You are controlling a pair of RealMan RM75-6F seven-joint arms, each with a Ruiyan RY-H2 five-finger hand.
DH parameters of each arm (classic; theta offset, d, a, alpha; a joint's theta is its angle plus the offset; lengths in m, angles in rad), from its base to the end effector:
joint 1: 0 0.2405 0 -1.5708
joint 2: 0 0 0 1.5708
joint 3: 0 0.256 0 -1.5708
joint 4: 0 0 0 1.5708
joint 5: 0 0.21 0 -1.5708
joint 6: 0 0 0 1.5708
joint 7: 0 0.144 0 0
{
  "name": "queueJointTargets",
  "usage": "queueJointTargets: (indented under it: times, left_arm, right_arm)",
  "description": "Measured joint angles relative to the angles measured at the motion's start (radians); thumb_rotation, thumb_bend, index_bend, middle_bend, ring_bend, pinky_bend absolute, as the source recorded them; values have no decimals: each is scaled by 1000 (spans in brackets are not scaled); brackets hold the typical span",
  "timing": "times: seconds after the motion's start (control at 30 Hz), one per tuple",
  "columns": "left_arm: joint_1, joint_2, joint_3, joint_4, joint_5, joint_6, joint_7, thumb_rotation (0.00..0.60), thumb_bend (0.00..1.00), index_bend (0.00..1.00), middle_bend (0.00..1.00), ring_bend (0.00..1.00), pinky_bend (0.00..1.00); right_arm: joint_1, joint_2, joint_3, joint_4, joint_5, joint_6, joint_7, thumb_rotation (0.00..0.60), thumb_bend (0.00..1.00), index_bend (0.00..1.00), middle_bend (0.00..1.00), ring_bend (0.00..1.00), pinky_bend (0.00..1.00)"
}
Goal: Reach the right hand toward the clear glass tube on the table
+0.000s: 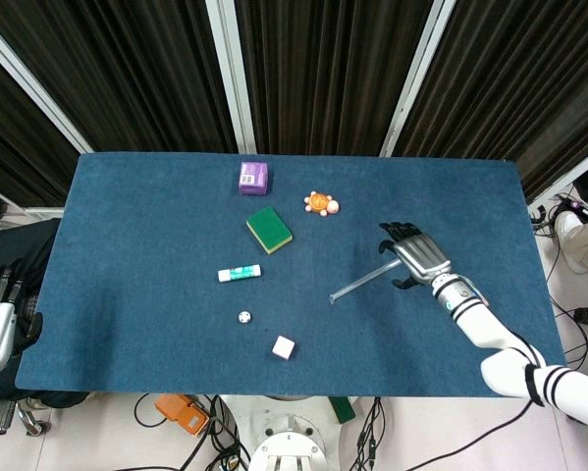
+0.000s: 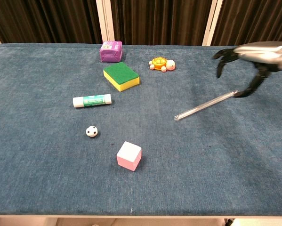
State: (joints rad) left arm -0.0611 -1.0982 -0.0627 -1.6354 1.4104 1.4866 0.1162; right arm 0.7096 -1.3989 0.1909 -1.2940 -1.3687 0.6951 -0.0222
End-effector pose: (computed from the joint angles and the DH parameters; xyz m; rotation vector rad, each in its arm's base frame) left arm -0.3228 0.1754 0.1705 -1.3255 -0.8611 -0.7680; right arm -0.2113 -0.3742 0.0258 1.9801 -0.9522 0.7518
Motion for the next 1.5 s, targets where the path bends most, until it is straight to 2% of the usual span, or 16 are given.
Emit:
queueJointTargets:
  times: [0.17,0.73,0.87,1.2,1.5]
  left_arm:
    - [0,2,-3,2,-5,-1,-7,600,424,129,0,0,67]
    - [1,2,-10,1,-21,-1,-7,600,424,129,0,0,67]
    - [2,4,-14,0,-29,-1,-12,600,425,129,0,0,67]
    - [4,5,-19,-5,-41,-2,-27,600,424,129,0,0,67]
    - [6,4,-22,-9,-48,-2,-31,600,425,129,0,0,67]
  right_arm:
    - [48,-49,-6,42,19,-39,-1,600,325,445,118,125,149]
    - [98,-136,-50,160,35,-89,61,600,346,552,118,134,149]
    - [115,-155,-59,187,28,-103,79,600,389,568,118,138,149]
    - [134,-170,-65,208,26,-107,103,600,576,628,118,153,150]
    - [137,-119,-35,156,9,-38,157,600,598,651,118,160,151]
